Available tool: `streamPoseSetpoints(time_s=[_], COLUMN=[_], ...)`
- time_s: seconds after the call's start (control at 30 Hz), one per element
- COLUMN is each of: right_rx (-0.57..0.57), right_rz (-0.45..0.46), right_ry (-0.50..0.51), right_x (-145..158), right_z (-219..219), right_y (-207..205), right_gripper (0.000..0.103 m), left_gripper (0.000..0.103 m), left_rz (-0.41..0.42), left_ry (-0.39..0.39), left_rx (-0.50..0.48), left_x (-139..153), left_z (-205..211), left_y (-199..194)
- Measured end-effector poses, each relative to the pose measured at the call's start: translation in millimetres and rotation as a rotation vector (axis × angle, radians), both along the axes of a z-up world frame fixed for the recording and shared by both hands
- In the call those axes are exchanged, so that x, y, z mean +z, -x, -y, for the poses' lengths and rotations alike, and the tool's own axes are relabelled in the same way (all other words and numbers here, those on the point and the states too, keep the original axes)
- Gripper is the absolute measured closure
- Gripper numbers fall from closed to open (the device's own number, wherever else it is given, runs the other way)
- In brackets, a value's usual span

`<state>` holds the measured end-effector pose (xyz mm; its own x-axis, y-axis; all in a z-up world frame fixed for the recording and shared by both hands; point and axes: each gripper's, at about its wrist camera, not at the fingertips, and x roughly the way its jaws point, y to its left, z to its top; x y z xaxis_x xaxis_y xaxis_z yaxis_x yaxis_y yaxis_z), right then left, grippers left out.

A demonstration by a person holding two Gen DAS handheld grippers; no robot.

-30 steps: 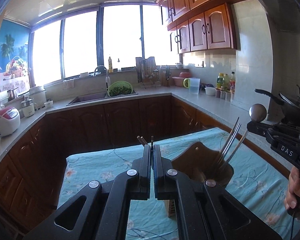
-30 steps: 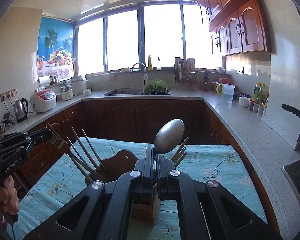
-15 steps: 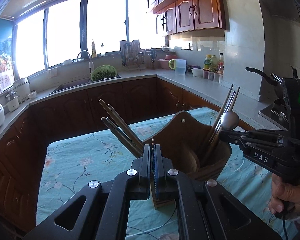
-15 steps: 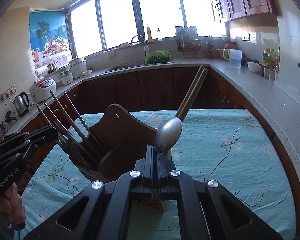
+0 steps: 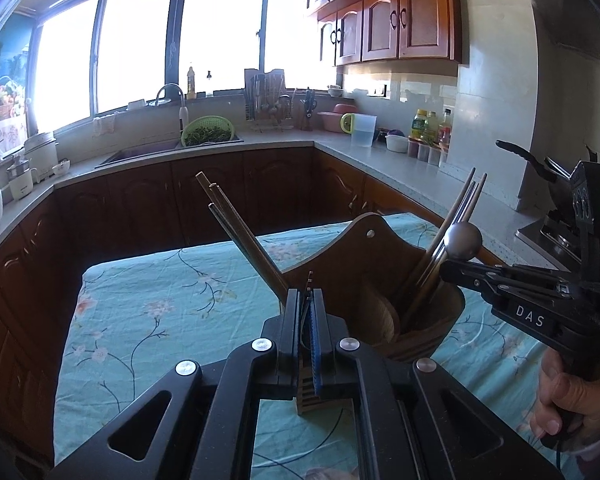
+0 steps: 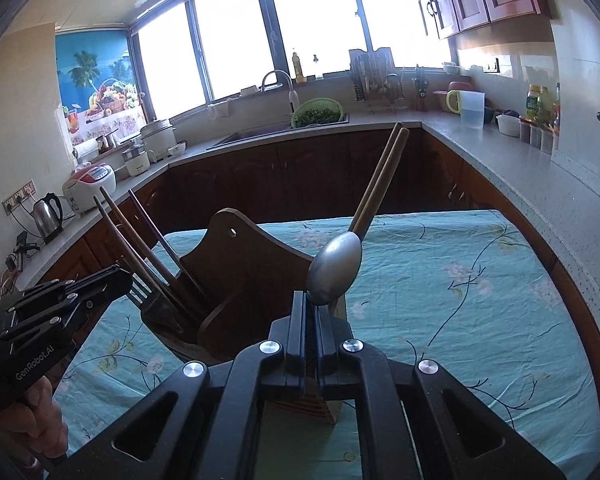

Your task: Organize utensils

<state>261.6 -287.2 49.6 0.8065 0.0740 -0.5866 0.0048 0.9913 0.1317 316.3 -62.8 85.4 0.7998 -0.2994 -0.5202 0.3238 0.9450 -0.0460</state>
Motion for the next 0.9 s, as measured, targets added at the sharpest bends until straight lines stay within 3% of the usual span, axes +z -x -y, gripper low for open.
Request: streamPoseSetpoints(time_s=[0.1,0.23,0.37,0.47,0.63,0.7,0.9], right_rx=[0.000,-0.012,-0.033,-0.045,-0.070,-0.073,-0.072], right_rz=[0.000,0.004,0.041,0.066,0.111,0.121,0.104], right_ry=[-0.020,-0.026,-0.053,-0.077,-0.133,-0.145,-0.177], right_x=[1,6,14,19,17,13,-3], right_z=[2,6,12,17,21,21,14], right_y=[2,9,26,40,71,83,116], right_gripper=[0.095,0.091,0.070,0.063,0.040,0.034,0.031], left_gripper=[0.096,0.077,0.064,0.054,0.035,0.033,0.027], left_rz=[-0.016,-0.021,-0.021,-0.026,-0.039,-0.051,-0.068], left_ry=[0.020,0.069,0.115,0.144,0.187,0.217,0.252], left_rx=[0.010,0.034,0.075,0.103,0.164,0.179,0.203], left_x=[-2,0,-4,-8,-15,-19,-26], left_z=[0,-10,-13,-19,-29,-36,-47], left_y=[3,14,33,48,79,92,135])
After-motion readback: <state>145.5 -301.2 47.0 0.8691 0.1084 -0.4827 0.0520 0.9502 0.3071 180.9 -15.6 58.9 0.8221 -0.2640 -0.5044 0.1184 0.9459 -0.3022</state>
